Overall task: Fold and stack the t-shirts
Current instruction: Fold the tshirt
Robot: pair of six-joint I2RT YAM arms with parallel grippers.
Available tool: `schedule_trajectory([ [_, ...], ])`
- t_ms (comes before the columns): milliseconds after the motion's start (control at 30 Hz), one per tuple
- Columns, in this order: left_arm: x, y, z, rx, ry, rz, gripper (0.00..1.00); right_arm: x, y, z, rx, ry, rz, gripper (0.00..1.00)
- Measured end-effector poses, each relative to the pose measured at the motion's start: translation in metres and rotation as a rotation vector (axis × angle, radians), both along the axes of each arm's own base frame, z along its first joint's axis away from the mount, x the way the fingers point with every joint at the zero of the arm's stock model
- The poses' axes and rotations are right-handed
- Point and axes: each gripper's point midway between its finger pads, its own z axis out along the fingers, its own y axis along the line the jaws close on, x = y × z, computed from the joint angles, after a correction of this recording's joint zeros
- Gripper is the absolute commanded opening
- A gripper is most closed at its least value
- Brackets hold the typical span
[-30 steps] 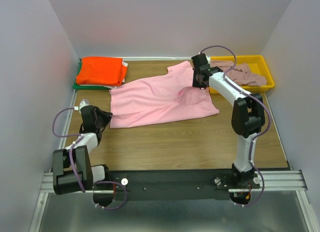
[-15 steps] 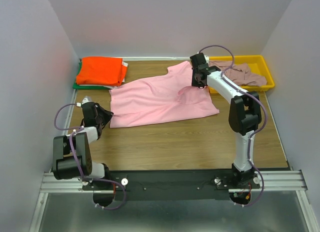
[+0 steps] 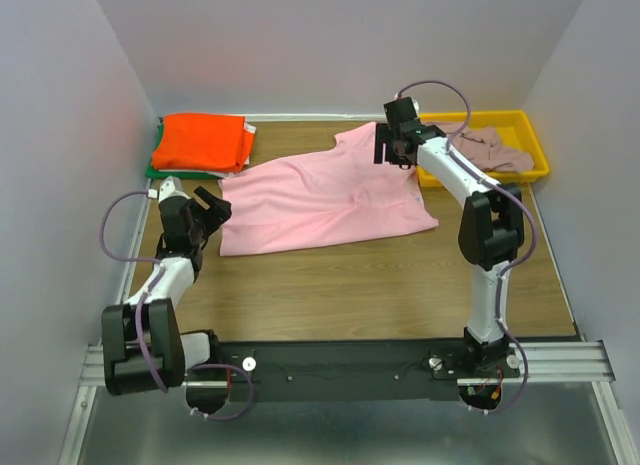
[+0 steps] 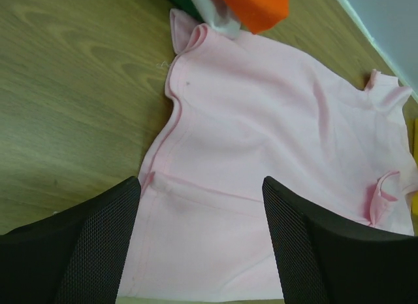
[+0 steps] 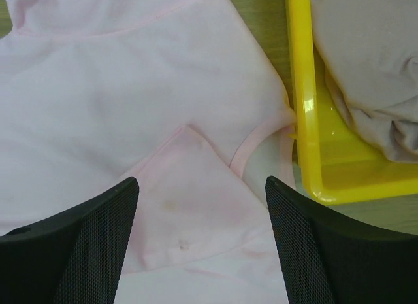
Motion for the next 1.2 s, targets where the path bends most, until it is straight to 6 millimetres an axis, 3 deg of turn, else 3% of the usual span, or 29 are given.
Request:
schedule_trajectory([
  [167, -0.003, -0.021, 0.038, 0.075, -0.106, -0.041, 0.82, -0.037, 0.004, 0.004, 0.063, 0.044, 0.061, 0.84],
  [333, -0.007, -0.054, 0.05, 0.106, -0.144, -0.115, 0.82, -0.075, 0.022, -0.004, 0.159, 0.088, 0.142, 0.84],
  [533, -0.005, -0.076, 0.034, 0.106, -0.117, -0.177, 0.82, -0.108, 0.035, -0.052, 0.216, 0.195, 0.188, 0.84],
  [733, -0.001, -0.1, -0.002, 0.095, -0.056, -0.249, 0.82, -0.115, 0.035, -0.074, 0.228, 0.211, 0.191, 0.84],
  [900, -0.004, -0.103, -0.035, 0.091, 0.028, -0.27, 0.81, -0.126, 0.031, -0.092, 0.233, 0.235, 0.179, 0.84],
  [1100, -0.006, -0.103, -0.038, 0.091, 0.041, -0.273, 0.8, -0.136, 0.028, -0.093, 0.256, 0.203, 0.169, 0.83],
  [1200, -0.01, -0.105, -0.037, 0.091, 0.053, -0.278, 0.8, -0.151, 0.022, -0.094, 0.264, 0.205, 0.159, 0.83],
])
